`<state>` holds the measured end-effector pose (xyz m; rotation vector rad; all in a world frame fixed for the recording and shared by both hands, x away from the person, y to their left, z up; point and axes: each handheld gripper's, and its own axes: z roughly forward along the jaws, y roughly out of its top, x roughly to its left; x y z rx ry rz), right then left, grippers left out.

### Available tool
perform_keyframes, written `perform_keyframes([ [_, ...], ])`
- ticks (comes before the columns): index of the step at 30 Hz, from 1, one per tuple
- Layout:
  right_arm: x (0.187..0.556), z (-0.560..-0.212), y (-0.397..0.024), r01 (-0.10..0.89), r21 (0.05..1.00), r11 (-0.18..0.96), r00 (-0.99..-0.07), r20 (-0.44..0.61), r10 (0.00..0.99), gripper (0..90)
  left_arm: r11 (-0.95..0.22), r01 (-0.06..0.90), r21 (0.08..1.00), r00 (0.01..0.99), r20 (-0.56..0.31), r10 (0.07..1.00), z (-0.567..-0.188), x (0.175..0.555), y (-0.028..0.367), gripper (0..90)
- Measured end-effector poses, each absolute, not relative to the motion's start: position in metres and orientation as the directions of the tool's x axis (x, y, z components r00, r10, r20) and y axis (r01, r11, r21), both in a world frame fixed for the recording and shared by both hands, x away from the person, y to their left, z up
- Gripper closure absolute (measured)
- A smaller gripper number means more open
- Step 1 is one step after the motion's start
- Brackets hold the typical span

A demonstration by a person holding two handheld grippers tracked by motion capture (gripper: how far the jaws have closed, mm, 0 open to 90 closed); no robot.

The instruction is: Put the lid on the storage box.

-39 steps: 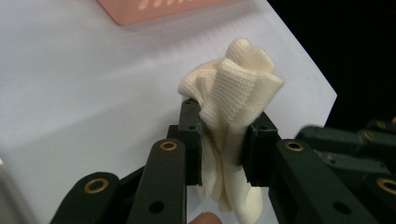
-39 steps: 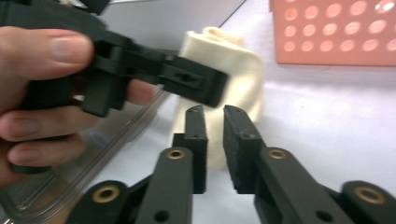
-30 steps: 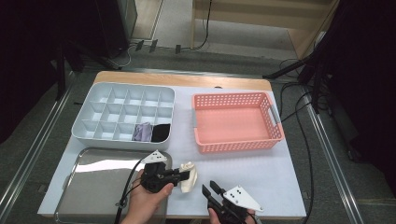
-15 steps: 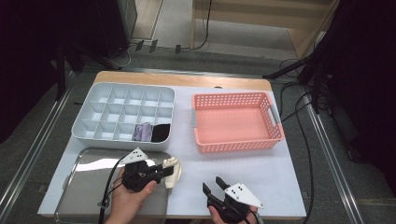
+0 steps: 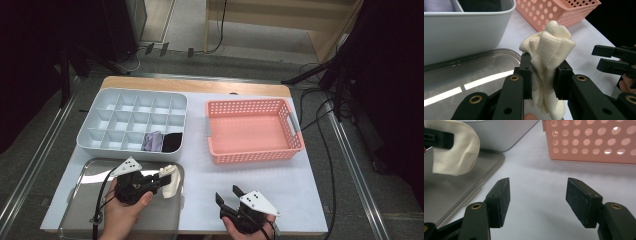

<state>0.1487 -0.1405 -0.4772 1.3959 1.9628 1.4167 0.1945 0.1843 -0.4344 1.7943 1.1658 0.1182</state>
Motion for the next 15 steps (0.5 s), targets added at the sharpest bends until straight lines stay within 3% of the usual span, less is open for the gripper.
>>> perform_keyframes([
  [15, 0.157, -0.477, -0.122, 0.524, 0.849, 0.068, -0.502, 0.244, 0.83, 32.7, -0.032, 0.655, 0.755, 0.485, -0.387, 0.784, -0.428, 0.187, 0.225, 73.8],
])
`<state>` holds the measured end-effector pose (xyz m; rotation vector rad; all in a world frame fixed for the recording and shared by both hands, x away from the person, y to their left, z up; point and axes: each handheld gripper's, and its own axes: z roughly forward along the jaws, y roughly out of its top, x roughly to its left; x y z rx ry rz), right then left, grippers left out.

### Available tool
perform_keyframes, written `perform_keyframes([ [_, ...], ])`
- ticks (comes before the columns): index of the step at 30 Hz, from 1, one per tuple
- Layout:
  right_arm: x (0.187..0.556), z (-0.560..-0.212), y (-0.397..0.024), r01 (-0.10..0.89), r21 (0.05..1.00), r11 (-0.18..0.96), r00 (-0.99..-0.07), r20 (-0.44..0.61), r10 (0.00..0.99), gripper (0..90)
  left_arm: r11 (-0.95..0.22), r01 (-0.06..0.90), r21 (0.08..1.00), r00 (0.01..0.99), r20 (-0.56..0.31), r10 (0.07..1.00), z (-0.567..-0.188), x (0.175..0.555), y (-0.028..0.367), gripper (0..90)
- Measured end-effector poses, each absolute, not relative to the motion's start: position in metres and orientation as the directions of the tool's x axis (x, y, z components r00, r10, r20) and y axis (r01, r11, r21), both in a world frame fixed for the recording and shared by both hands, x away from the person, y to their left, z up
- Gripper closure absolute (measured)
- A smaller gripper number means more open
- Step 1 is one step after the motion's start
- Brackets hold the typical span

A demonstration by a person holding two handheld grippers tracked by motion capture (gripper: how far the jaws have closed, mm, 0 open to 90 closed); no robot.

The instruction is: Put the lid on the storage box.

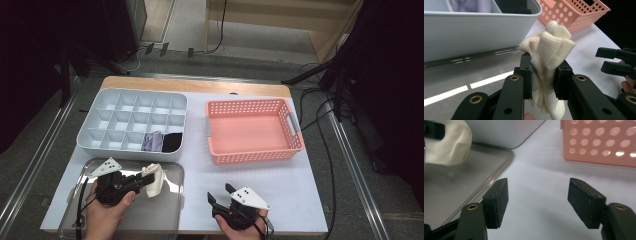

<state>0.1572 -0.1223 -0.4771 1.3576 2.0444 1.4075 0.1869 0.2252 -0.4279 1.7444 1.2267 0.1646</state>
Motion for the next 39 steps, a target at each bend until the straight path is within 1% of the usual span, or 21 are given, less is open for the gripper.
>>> perform_keyframes([
  [4, 0.159, -0.479, -0.118, 0.533, 0.842, 0.085, -0.502, 0.234, 0.832, 29.8, -0.016, 0.647, 0.762, 0.476, -0.387, 0.79, -0.424, 0.186, 0.238, 74.0],
  [15, 0.16, -0.481, -0.111, 0.536, 0.838, 0.103, -0.511, 0.225, 0.83, 29.4, -0.006, 0.632, 0.775, 0.457, -0.366, 0.811, -0.409, 0.19, 0.258, 74.1],
  [18, 0.16, -0.481, -0.111, 0.537, 0.838, 0.1, -0.512, 0.229, 0.828, 29.6, 0.011, 0.628, 0.778, 0.445, -0.371, 0.815, -0.404, 0.194, 0.262, 74.1],
  [25, 0.16, -0.483, -0.109, 0.543, 0.832, 0.115, -0.519, 0.225, 0.825, 29.7, 0.015, 0.621, 0.784, 0.438, -0.363, 0.822, -0.395, 0.204, 0.265, 74.1],
  [39, 0.161, -0.489, -0.105, 0.556, 0.821, 0.129, -0.526, 0.228, 0.82, 30.8, 0.06, 0.612, 0.789, 0.417, -0.385, 0.823, -0.386, 0.23, 0.273, 74.0],
])
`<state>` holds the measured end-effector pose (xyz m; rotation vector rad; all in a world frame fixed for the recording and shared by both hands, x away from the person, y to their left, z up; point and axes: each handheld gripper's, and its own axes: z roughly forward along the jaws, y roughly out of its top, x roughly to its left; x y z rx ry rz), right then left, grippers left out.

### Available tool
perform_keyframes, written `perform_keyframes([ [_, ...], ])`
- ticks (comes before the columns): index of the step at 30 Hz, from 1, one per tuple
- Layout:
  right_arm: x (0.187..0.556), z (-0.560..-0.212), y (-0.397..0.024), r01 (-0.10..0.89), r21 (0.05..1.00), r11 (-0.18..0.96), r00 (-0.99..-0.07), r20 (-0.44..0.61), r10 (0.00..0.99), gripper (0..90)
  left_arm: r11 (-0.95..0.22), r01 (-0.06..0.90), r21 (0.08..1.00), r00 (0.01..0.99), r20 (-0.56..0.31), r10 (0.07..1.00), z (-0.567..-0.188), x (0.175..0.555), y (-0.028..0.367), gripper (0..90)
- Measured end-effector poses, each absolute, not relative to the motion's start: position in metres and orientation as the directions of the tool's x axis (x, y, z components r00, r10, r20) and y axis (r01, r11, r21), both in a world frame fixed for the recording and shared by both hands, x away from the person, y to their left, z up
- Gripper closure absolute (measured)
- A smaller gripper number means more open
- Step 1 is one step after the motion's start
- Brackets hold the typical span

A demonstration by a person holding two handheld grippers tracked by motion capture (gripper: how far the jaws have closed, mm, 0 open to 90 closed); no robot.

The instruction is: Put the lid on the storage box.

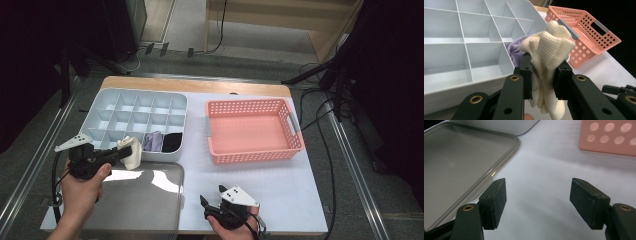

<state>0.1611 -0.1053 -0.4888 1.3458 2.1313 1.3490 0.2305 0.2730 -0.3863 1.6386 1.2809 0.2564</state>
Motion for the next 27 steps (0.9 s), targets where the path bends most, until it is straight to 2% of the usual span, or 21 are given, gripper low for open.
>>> perform_keyframes([
  [16, 0.162, -0.492, -0.105, 0.565, 0.815, 0.129, -0.523, 0.233, 0.82, 31.7, 0.114, 0.607, 0.787, 0.356, -0.397, 0.846, -0.388, 0.263, 0.277, 74.0],
  [27, 0.162, -0.493, -0.105, 0.566, 0.814, 0.128, -0.523, 0.235, 0.82, 32.2, 0.142, 0.617, 0.774, 0.276, -0.382, 0.882, -0.407, 0.28, 0.282, 73.5],
])
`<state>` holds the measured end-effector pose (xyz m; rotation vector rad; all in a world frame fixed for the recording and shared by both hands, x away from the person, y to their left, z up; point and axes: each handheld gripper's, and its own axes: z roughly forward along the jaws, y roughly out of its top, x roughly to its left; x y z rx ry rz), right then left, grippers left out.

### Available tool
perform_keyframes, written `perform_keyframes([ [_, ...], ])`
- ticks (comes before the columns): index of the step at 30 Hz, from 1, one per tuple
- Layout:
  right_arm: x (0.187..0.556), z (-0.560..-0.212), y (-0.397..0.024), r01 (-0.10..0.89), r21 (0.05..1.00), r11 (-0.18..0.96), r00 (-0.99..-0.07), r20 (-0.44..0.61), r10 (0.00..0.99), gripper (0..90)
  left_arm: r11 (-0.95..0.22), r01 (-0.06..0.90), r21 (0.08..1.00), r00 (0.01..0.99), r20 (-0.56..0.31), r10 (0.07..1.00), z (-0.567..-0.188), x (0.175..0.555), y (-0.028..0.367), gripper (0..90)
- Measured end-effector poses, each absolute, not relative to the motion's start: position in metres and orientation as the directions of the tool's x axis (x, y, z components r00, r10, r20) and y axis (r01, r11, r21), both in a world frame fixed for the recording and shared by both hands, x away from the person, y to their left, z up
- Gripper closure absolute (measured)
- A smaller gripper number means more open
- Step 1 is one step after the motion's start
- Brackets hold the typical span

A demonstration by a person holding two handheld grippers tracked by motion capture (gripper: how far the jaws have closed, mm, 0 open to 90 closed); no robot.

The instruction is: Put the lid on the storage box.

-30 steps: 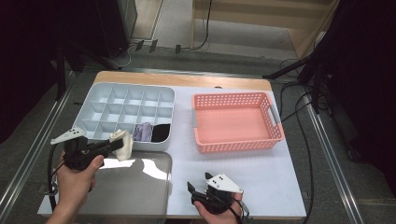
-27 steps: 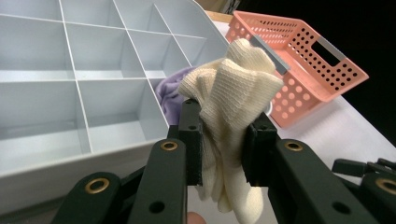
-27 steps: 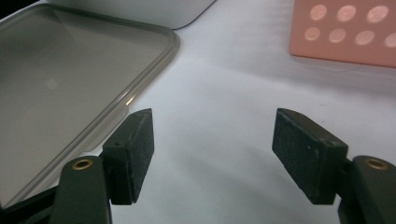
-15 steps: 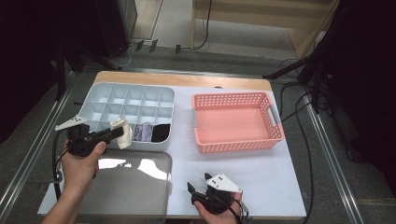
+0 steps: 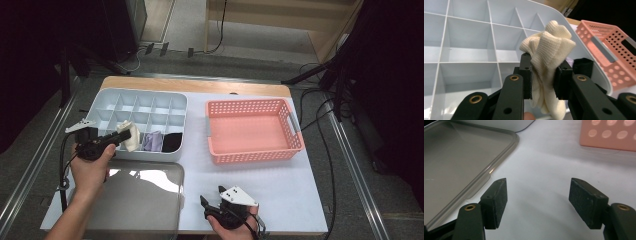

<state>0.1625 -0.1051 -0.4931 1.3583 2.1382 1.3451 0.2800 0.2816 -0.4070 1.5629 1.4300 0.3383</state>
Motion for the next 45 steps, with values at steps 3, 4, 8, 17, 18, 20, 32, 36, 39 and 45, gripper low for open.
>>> perform_keyframes([
  [3, 0.163, -0.493, -0.105, 0.566, 0.814, 0.129, -0.523, 0.234, 0.82, 32.3, 0.133, 0.626, 0.769, 0.268, -0.372, 0.889, -0.413, 0.282, 0.28, 73.3],
  [4, 0.163, -0.493, -0.105, 0.566, 0.814, 0.128, -0.523, 0.234, 0.819, 32.3, 0.127, 0.634, 0.763, 0.258, -0.364, 0.895, -0.414, 0.282, 0.28, 73.0],
  [8, 0.163, -0.493, -0.105, 0.566, 0.814, 0.128, -0.523, 0.235, 0.82, 32.4, 0.104, 0.64, 0.761, 0.25, -0.334, 0.909, -0.419, 0.284, 0.278, 72.1],
  [17, 0.163, -0.493, -0.106, 0.568, 0.813, 0.126, -0.519, 0.235, 0.822, 32.3, 0.086, 0.684, 0.725, 0.238, -0.333, 0.912, -0.416, 0.286, 0.276, 52.3],
  [18, 0.163, -0.493, -0.106, 0.568, 0.813, 0.125, -0.517, 0.236, 0.823, 32.2, 0.092, 0.684, 0.723, 0.227, -0.332, 0.916, -0.415, 0.286, 0.277, 49.8],
  [20, 0.163, -0.494, -0.106, 0.568, 0.813, 0.125, -0.517, 0.236, 0.823, 32.2, 0.114, 0.68, 0.724, 0.209, -0.34, 0.917, -0.415, 0.286, 0.279, 47.8],
  [32, 0.163, -0.494, -0.105, 0.567, 0.814, 0.129, -0.52, 0.232, 0.822, 32.2, 0.099, 0.726, 0.681, 0.226, -0.371, 0.901, -0.42, 0.285, 0.279, 71.3],
  [36, 0.163, -0.494, -0.105, 0.568, 0.813, 0.128, -0.519, 0.233, 0.822, 32.2, 0.139, 0.705, 0.696, 0.218, -0.399, 0.891, -0.416, 0.283, 0.283, 63.0],
  [39, 0.162, -0.494, -0.105, 0.567, 0.813, 0.132, -0.521, 0.229, 0.822, 32.2, 0.162, 0.694, 0.702, 0.212, -0.414, 0.885, -0.413, 0.284, 0.285, 66.3],
  [45, 0.162, -0.494, -0.104, 0.566, 0.813, 0.135, -0.521, 0.226, 0.823, 32.2, 0.128, 0.718, 0.684, 0.227, -0.405, 0.886, -0.412, 0.29, 0.28, 84.9],
])
